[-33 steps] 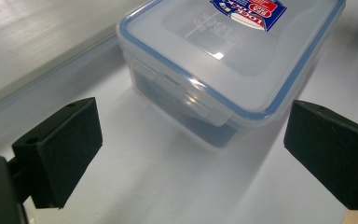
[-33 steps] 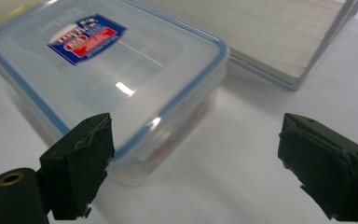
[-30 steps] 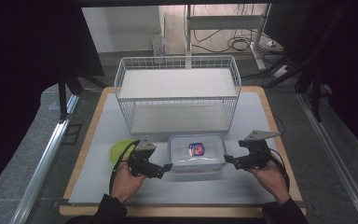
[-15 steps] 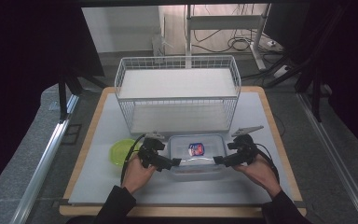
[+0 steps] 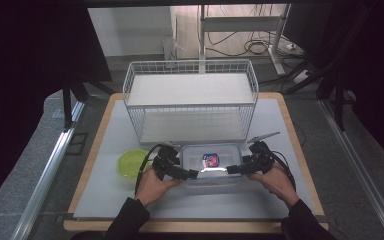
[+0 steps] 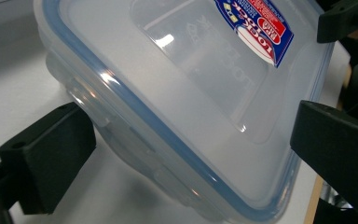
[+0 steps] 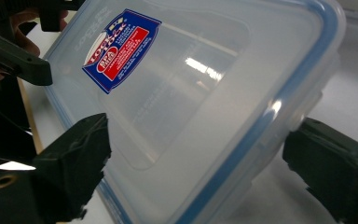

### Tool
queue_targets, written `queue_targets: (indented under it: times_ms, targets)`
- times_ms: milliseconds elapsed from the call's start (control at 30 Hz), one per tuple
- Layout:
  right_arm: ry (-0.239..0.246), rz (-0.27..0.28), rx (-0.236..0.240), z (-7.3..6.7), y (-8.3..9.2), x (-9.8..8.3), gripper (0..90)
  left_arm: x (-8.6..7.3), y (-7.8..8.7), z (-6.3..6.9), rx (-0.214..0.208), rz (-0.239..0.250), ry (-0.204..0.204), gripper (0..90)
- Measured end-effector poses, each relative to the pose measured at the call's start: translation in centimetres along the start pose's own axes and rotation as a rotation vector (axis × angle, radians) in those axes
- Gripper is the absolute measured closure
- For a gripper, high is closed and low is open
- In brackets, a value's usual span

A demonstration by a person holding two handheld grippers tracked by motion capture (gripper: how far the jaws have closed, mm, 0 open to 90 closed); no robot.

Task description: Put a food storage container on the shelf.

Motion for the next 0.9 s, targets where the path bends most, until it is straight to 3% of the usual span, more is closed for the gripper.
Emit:
queue_targets:
  times_ms: [133, 233, 367, 500, 700, 800, 900]
  targets:
    - [0.007, 0.007, 0.000, -0.4, 0.7, -0.5, 17.5, -0.4, 0.7, 0.5, 0.020, 0.017, -0.038, 6.0]
    - [0.033, 0.009, -0.022, -0.9, 1.1, -0.9, 20.1, -0.9, 1.5, 0.5, -0.003, 0.070, -0.048, 16.1]
    - [0.059, 0.017, -0.031, -1.3, 1.6, -1.4, 25.5, -1.5, 2.1, 0.9, -0.011, 0.093, -0.066, 24.0]
    - [0.063, 0.050, 0.003, -1.3, 2.7, -1.7, 38.0, -1.9, 2.9, 1.2, -0.023, 0.137, -0.056, 35.8]
    - [0.057, 0.068, 0.038, -1.5, 3.5, -2.1, 48.2, -2.3, 3.4, 1.7, -0.026, 0.169, -0.053, 43.7]
    - [0.044, 0.082, 0.070, -1.5, 3.8, -2.4, 51.4, -2.5, 3.6, 1.8, -0.043, 0.182, -0.048, 47.2]
    - [0.053, 0.090, 0.072, -1.5, 3.9, -2.4, 50.9, -2.6, 3.6, 1.8, -0.050, 0.193, -0.037, 47.9]
Point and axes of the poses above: each handheld gripper's, and its own axes: y roughly backward along the jaws, x roughly out of its top, z roughly to its right, the point moved 9 cm from there along -y, roughly forward along the jaws, and after that the axes turned 1 degree about x, right-handed, at the moved point
